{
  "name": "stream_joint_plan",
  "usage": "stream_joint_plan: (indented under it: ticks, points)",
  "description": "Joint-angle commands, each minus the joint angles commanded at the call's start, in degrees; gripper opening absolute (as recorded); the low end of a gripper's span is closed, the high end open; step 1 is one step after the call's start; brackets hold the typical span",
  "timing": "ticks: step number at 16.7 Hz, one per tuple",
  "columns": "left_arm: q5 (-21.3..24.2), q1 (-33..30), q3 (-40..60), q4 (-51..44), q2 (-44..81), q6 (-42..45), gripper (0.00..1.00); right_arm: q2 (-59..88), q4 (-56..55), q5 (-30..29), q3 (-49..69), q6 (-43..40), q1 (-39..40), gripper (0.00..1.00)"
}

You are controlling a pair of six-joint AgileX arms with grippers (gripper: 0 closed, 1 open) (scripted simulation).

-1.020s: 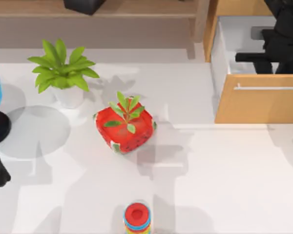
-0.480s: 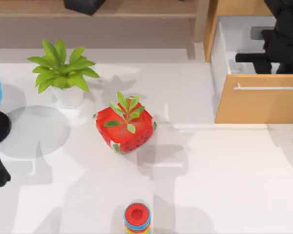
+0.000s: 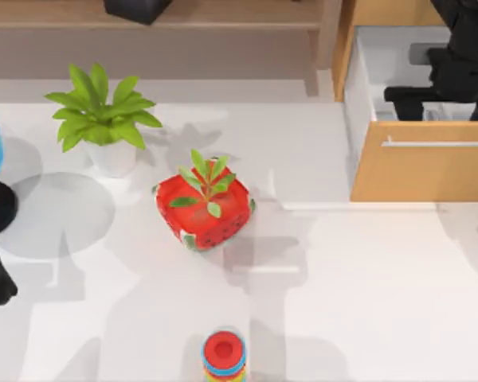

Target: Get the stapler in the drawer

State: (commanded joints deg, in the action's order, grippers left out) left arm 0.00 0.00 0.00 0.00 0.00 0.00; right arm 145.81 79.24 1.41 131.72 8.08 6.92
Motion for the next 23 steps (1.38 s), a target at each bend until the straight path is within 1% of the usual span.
stream_joint_plan:
  ticks: [10, 14, 18, 23]
  points:
    - [0.00, 0.00, 0.00, 0.00, 0.00, 0.00, 1.00, -0.34, -0.25, -0.04, -0.41, -0.25, 0.16, 1.00]
    - [0.00, 0.00, 0.00, 0.00, 0.00, 0.00, 1.00, -6.04, -5.42, -0.74, -6.82, -4.18, 0.51, 1.00]
    - [0.00, 0.00, 0.00, 0.00, 0.00, 0.00, 1.00, -17.09, -18.88, -1.80, -17.58, -11.42, 0.90, 1.00]
    - [0.00, 0.00, 0.00, 0.00, 0.00, 0.00, 1.00, -31.01, -44.75, -2.65, -34.93, -23.49, 5.07, 1.00]
